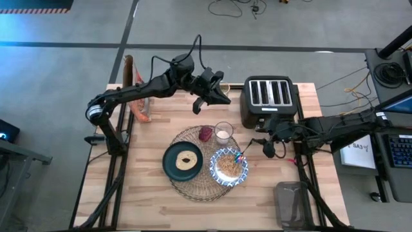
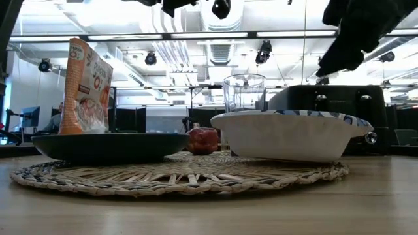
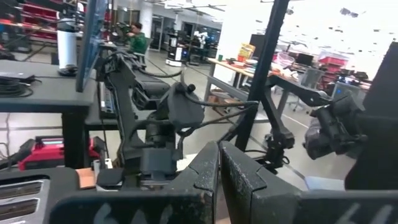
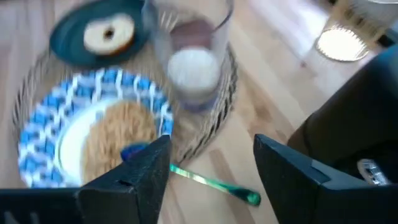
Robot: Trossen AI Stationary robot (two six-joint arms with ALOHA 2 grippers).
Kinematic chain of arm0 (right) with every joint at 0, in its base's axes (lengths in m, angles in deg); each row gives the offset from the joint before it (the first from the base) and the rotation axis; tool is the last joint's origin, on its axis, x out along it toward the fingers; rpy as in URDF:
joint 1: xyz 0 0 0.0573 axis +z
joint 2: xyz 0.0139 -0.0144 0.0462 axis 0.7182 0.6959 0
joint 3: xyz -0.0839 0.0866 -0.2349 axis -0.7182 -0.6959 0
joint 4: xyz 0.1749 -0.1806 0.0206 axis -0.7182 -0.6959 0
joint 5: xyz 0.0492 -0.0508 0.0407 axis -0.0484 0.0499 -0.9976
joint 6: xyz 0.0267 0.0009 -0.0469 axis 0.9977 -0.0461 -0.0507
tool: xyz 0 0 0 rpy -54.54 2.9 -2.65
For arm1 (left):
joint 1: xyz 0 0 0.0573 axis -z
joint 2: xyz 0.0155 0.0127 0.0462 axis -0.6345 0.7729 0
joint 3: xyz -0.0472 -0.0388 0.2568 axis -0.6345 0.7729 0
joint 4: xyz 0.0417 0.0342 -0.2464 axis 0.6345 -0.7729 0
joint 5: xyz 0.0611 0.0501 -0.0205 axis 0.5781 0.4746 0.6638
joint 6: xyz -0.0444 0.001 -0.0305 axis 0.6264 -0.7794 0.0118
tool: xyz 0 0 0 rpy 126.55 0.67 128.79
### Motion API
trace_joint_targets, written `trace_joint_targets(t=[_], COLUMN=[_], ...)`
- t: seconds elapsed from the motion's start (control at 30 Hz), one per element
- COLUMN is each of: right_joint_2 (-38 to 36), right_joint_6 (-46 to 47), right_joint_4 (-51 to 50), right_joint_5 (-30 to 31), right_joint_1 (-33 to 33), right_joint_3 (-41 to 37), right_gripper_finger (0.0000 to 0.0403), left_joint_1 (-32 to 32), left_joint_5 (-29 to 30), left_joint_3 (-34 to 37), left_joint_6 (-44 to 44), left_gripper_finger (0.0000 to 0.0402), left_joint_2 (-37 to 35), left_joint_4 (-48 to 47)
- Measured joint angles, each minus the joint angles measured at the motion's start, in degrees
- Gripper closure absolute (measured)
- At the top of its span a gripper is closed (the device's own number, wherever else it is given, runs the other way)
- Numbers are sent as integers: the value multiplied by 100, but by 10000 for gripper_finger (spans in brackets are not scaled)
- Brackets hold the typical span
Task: Arrange a breakfast setting
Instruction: Put the violet spoon on the brown table mat
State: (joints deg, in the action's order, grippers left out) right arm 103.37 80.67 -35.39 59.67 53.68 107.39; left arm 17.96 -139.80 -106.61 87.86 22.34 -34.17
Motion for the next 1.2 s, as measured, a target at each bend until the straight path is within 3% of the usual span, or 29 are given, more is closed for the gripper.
trace_joint_targets(t=[0.23, 0.67, 1.2], right_joint_2=[985, 2583, 3467], right_joint_6=[-1461, -3692, -4258], right_joint_4=[-945, -1445, -579], right_joint_5=[-1095, -1051, -1048], right_joint_1=[-42, -72, -97], right_joint_3=[441, 900, 902], right_gripper_finger=[144, 171, 177], left_joint_1=[28, 65, 65], left_joint_5=[-133, -102, 150], left_joint_3=[0, 2, 7], left_joint_6=[1, 26, -222], left_gripper_finger=[402, 402, 402], left_joint_2=[-33, -338, -1255], left_joint_4=[-44, -304, -634])
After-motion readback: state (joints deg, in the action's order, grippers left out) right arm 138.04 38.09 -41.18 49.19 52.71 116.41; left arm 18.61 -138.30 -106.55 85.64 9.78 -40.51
